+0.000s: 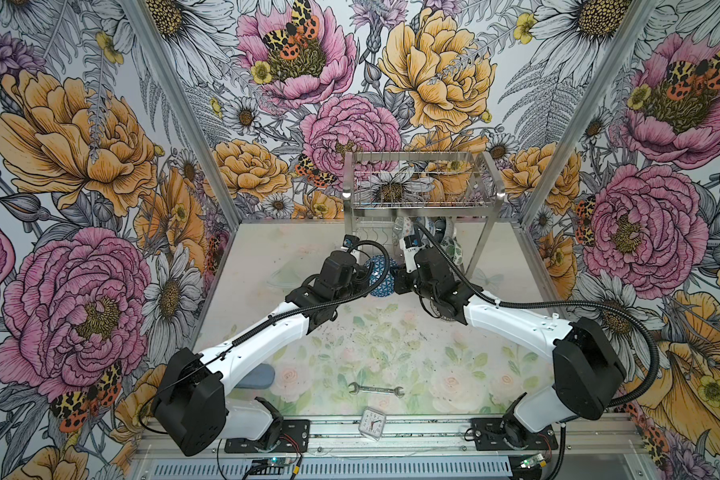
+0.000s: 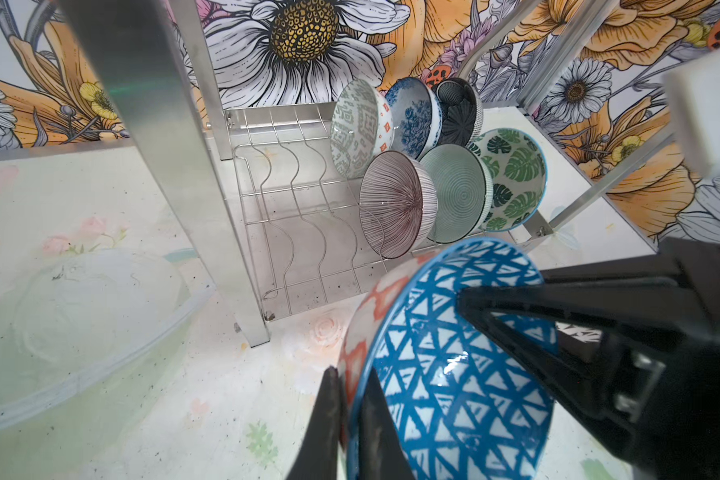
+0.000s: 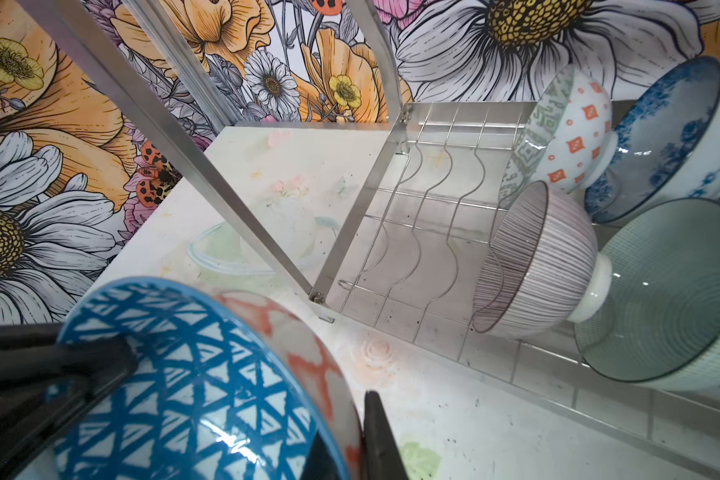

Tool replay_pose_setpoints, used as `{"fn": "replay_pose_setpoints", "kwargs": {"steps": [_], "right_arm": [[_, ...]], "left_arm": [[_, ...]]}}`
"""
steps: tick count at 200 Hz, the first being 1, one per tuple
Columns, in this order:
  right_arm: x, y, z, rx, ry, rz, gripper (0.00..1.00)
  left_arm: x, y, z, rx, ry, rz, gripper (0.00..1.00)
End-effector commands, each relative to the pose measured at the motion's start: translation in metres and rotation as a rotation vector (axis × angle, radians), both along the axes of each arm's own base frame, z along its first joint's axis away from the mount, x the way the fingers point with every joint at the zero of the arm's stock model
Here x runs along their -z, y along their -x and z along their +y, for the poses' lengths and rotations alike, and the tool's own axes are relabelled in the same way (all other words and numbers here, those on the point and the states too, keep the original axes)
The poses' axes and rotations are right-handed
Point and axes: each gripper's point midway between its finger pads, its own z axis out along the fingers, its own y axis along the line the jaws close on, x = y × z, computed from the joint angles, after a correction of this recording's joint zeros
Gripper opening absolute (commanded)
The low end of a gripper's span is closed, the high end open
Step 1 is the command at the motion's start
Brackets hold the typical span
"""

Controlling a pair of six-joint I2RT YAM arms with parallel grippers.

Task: Load the bowls into the dish rack
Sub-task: 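Open and withdraw the left gripper while the right gripper lifts the bowl, then move the blue triangle bowl with the right gripper into a rack slot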

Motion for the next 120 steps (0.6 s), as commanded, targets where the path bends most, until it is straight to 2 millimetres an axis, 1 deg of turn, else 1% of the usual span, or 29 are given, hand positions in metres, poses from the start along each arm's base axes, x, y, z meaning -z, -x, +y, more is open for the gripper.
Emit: {"fn": "replay_pose_setpoints", "kwargs": {"steps": [1,22,23,25,32,33,38,40,41,45,50,52,73,93,108,120], "right_arm": [[-0.047,-0.003,0.014,-0.046,-0.081,-0.094,0.00],[-0.054,-0.005,0.007,-0.025,-0.040,-0.127,0.00],[-0.054,-0.005,0.006,-0.023,-0.038,-0.129,0.00],[-0.054,-0.005,0.005,-0.020,-0.033,-0.132,0.00],[-0.057,-0.006,0.002,-0.010,-0.015,-0.147,0.00],[-0.058,-0.007,0.002,-0.009,-0.013,-0.151,0.00],[-0.059,-0.007,-0.001,-0.001,0.002,-0.161,0.00],[-0.060,-0.008,-0.002,0.003,0.009,-0.167,0.00],[-0.060,-0.008,-0.003,0.005,0.012,-0.169,0.00],[-0.062,-0.009,-0.005,0.015,0.025,-0.178,0.00],[-0.063,-0.011,-0.008,0.026,0.045,-0.191,0.00],[-0.063,-0.012,-0.010,0.032,0.054,-0.196,0.00],[-0.065,-0.021,-0.021,0.101,0.156,-0.250,0.00],[-0.064,-0.034,-0.030,0.189,0.274,-0.294,0.00],[-0.064,-0.045,-0.034,0.260,0.357,-0.325,0.00],[-0.067,-0.054,-0.039,0.346,0.422,-0.348,0.00]], "left_arm": [[-0.038,-0.006,0.005,-0.024,0.117,-0.077,0.00],[-0.041,-0.002,0.012,-0.018,0.095,-0.062,0.00],[-0.041,-0.001,0.012,-0.017,0.093,-0.060,0.02],[-0.042,-0.001,0.013,-0.015,0.089,-0.058,0.06],[-0.044,0.002,0.016,-0.007,0.077,-0.047,0.34],[-0.045,0.003,0.017,-0.007,0.075,-0.048,0.36],[-0.046,0.005,0.019,0.002,0.065,-0.037,0.57],[-0.047,0.007,0.020,0.006,0.059,-0.033,0.64],[-0.047,0.008,0.021,0.009,0.056,-0.033,0.66],[-0.048,0.011,0.023,0.015,0.046,-0.026,0.81],[-0.050,0.015,0.026,0.024,0.029,-0.018,0.95],[-0.050,0.017,0.027,0.026,0.020,-0.014,0.98],[-0.062,0.032,0.044,0.038,-0.057,0.009,0.99],[-0.070,0.042,0.066,0.022,-0.122,0.019,0.99],[-0.073,0.044,0.085,-0.005,-0.148,0.014,0.99],[-0.069,0.043,0.098,-0.022,-0.156,0.018,0.99]]}}
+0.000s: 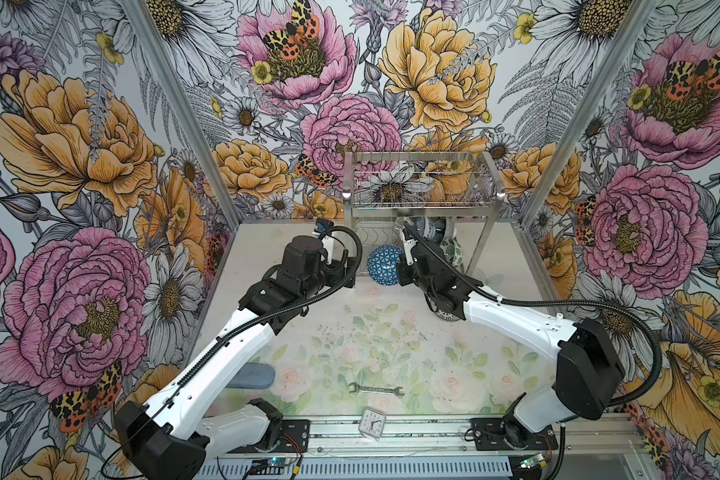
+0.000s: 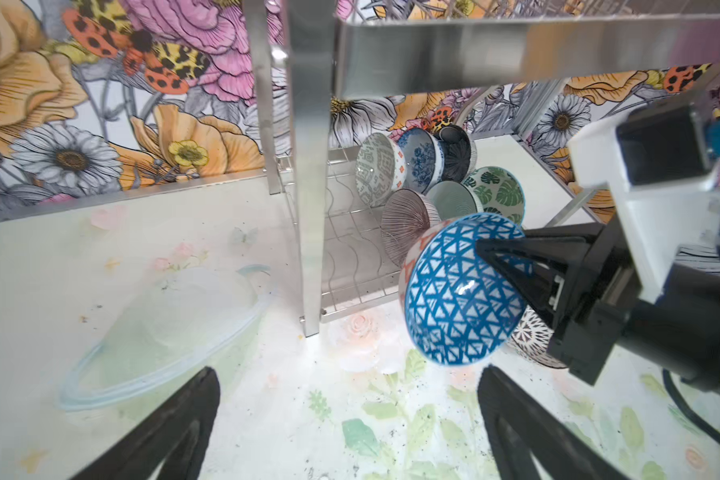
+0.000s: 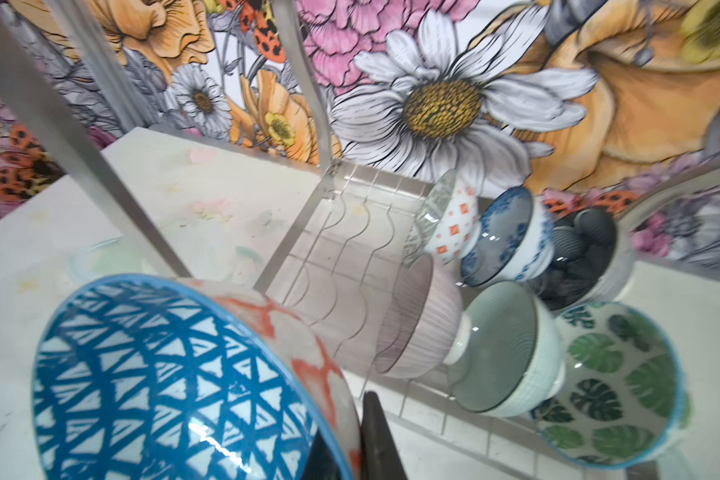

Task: Load the bowls into the dish rack
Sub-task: 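Move the blue triangle bowl with the right gripper into a rack slot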

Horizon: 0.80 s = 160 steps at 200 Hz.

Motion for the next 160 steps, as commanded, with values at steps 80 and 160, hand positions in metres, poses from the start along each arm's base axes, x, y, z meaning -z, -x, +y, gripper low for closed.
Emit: {"fn": "replay_pose_setpoints", "kwargs": {"steps": [80,160], "right_arm": [[-0.034,-0.080,0.002,0.486,0.428,-0.305,0.00],[0.000,-0.125,0.022,0.531,0.524,-0.342,0.00]], "left_arm": [[0.050,0.011,0.071,-0.071,-0.043,0.080,0.99],[0.042,0.017,0.076,-0.084,-0.036,0.045,0.99]]}}
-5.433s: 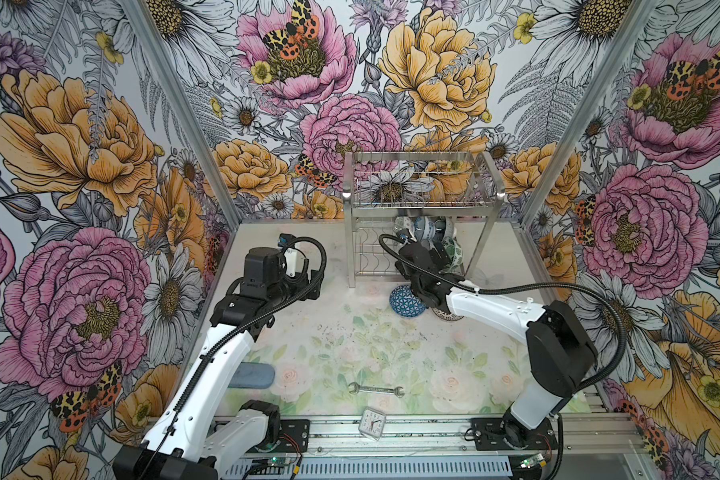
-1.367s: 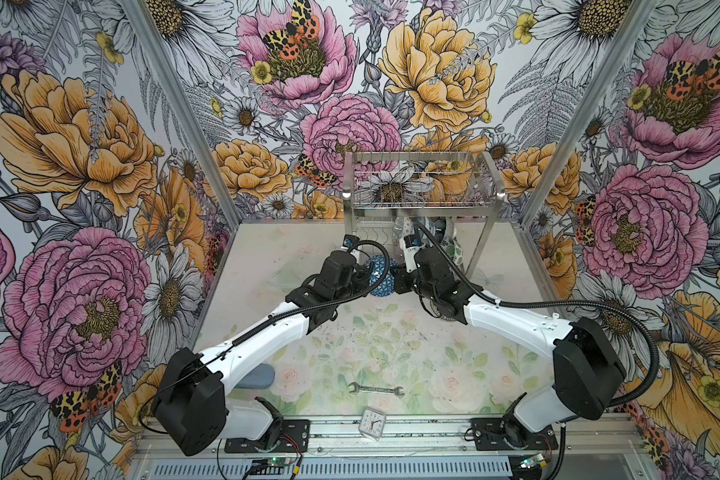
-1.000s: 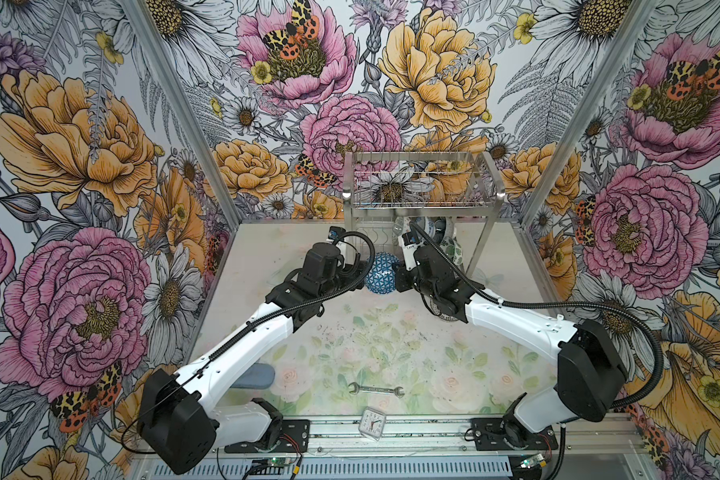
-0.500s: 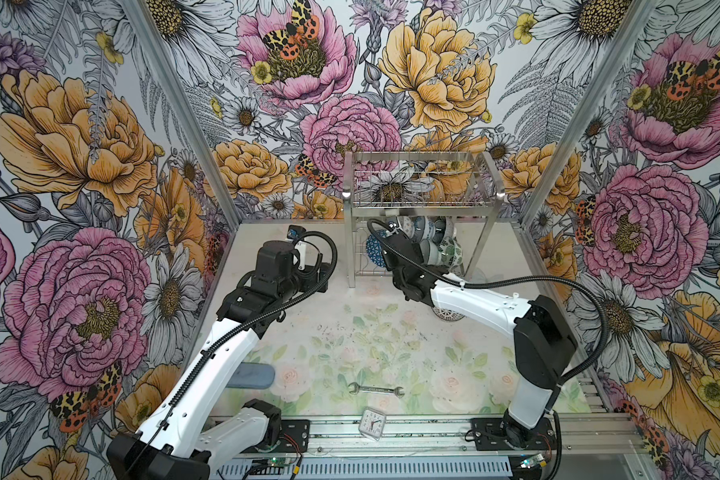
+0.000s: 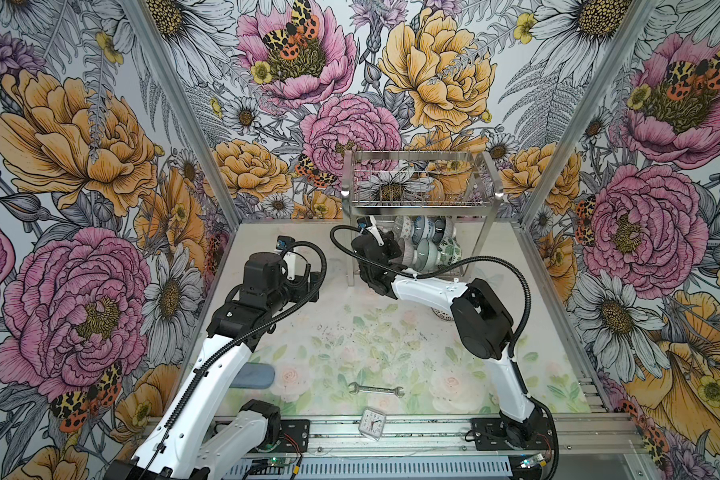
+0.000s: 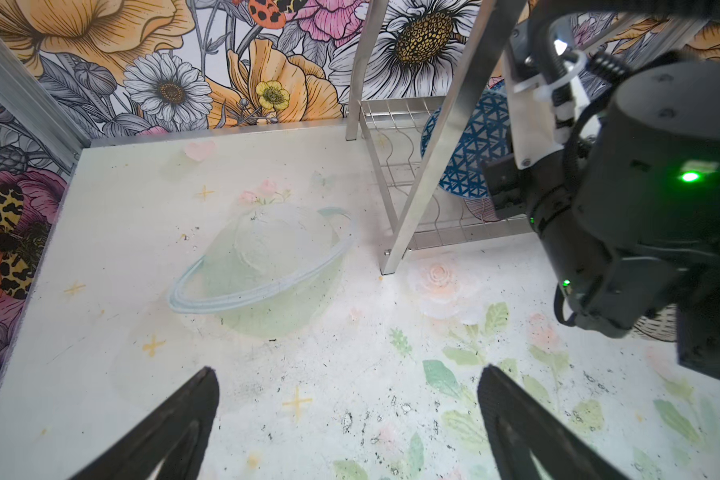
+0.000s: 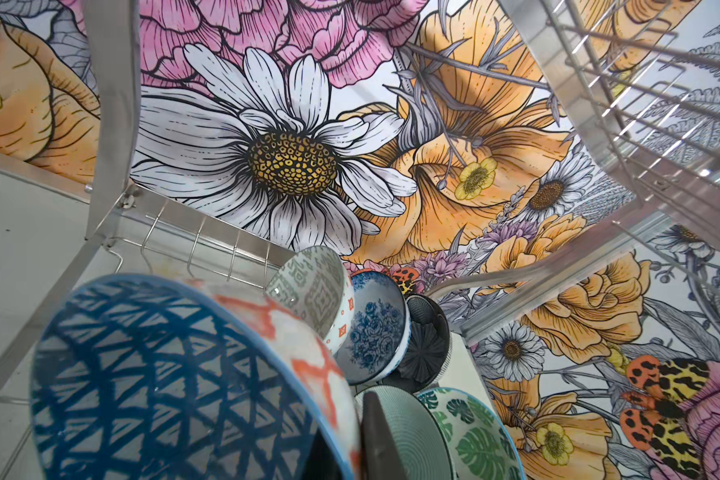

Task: Load the bowls into the dish rack
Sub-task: 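Move the blue triangle bowl with the right gripper into a rack slot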

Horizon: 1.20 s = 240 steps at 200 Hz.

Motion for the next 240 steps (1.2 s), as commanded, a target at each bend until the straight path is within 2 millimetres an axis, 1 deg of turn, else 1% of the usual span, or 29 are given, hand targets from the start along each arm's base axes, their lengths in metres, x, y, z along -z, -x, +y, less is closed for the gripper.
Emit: {"fn": "replay_pose_setpoints", "kwargs": {"steps": [1,11,42,78,107,126,165,202,240], "right_arm": [[-0.030,-0.015,-0.004,0.062,-0.034,-0.111,0.00],[-0.026,-0.022,-0.006,0.072,-0.023,-0.117,0.00],[-0.019,-0.045,-0.023,0.109,-0.026,-0.125,0.00],[-0.012,-0.066,-0.034,0.119,-0.032,-0.129,0.00],[0.000,-0.083,-0.031,0.097,-0.031,-0.118,0.00],[0.005,-0.093,-0.029,0.094,-0.031,-0.116,0.00],[0.020,-0.110,-0.024,0.084,-0.022,-0.101,0.00],[0.032,-0.120,-0.022,0.087,0.000,-0.090,0.00],[0.042,-0.128,-0.029,0.107,0.040,-0.078,0.00]], "left_arm": [[-0.003,-0.001,-0.002,0.023,0.004,-0.026,0.99],[-0.004,0.000,-0.002,0.023,0.005,-0.028,0.99],[-0.005,0.000,-0.002,0.024,0.008,-0.029,0.99],[-0.006,0.000,-0.002,0.024,0.009,-0.032,0.99],[-0.006,0.001,-0.002,0.024,0.010,-0.034,0.99],[-0.007,0.001,-0.002,0.025,0.011,-0.036,0.99],[-0.007,0.001,-0.001,0.022,0.008,-0.037,0.99],[-0.007,0.001,-0.001,0.022,0.009,-0.038,0.99],[-0.007,0.001,0.000,0.021,0.014,-0.036,0.99]]}}
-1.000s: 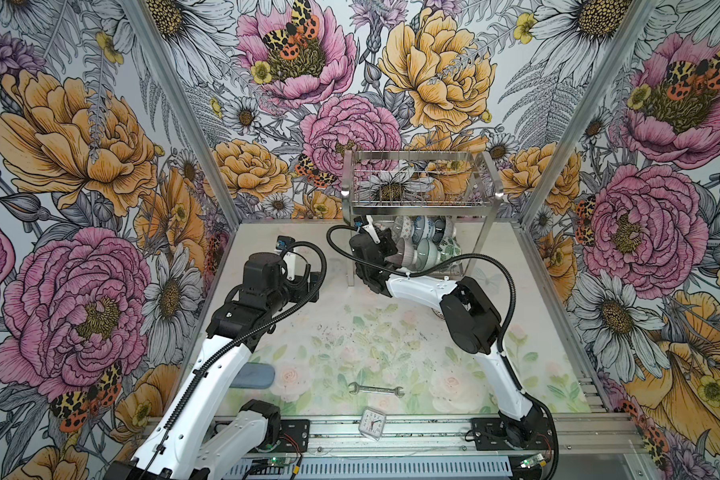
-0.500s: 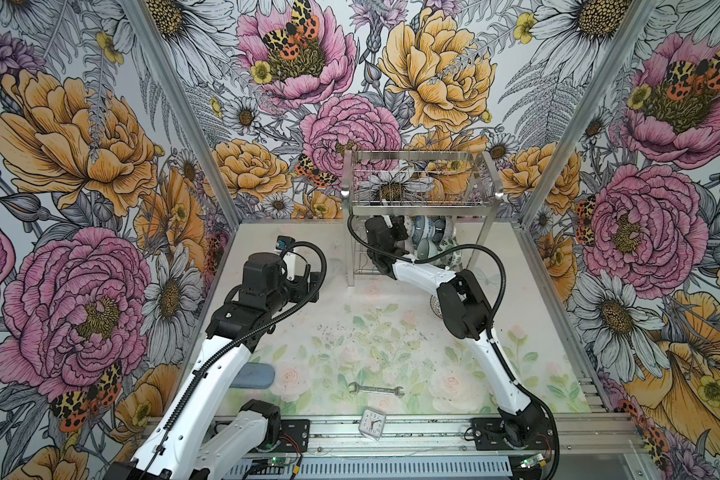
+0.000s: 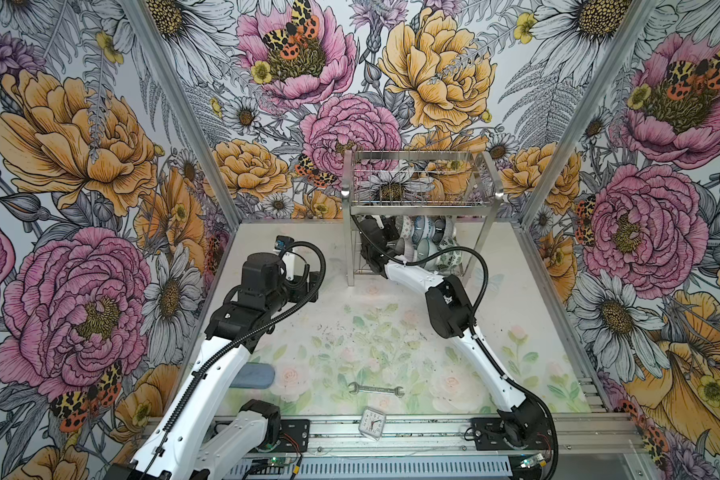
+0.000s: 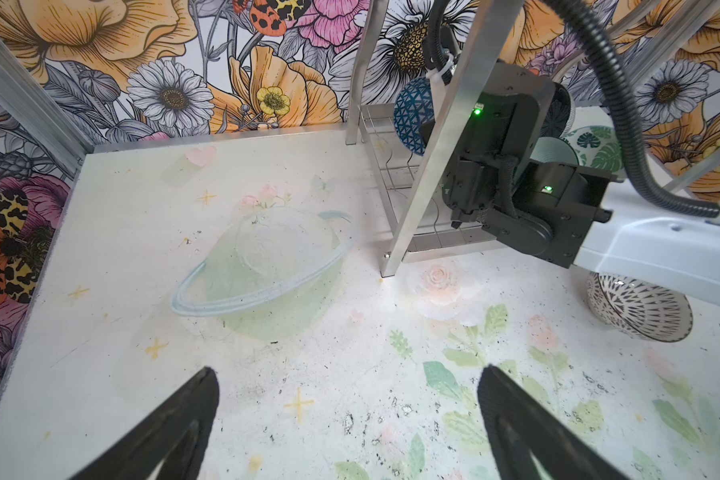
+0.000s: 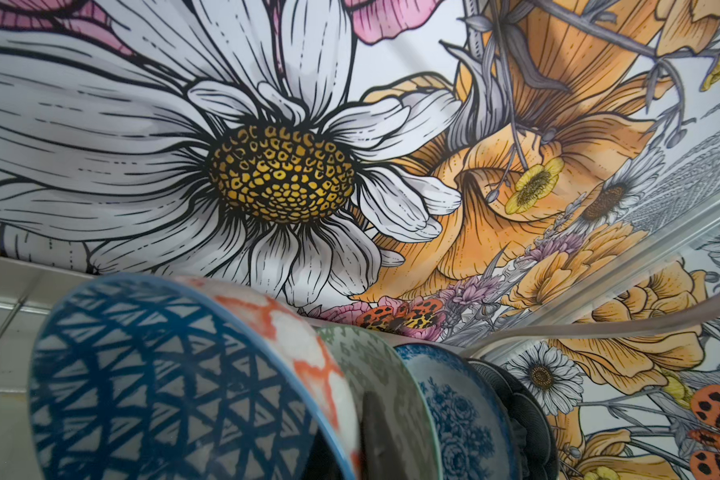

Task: Load the bowls into the dish rack
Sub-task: 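Move the blue triangle bowl with the right gripper into a rack slot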

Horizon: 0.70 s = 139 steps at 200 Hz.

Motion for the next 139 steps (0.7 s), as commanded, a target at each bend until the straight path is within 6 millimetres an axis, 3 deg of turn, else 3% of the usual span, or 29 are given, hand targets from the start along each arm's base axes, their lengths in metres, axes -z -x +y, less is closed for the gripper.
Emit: {"fn": "replay_pose_setpoints", "kwargs": {"steps": [1,86,139], "right_arm": [[-0.004,-0.007,-0.006,0.020,0.015,-0.018,0.00],[0.017,-0.020,-0.008,0.003,0.071,0.030,0.00],[0.029,-0.017,0.013,-0.077,0.088,0.078,0.00]], "left_arm": [[-0.004,0.000,-0.002,0.021,0.015,-0.026,0.99],[-0.006,0.000,-0.002,0.023,0.020,-0.031,0.99],[-0.006,0.001,-0.001,0.021,0.020,-0.031,0.99]]}}
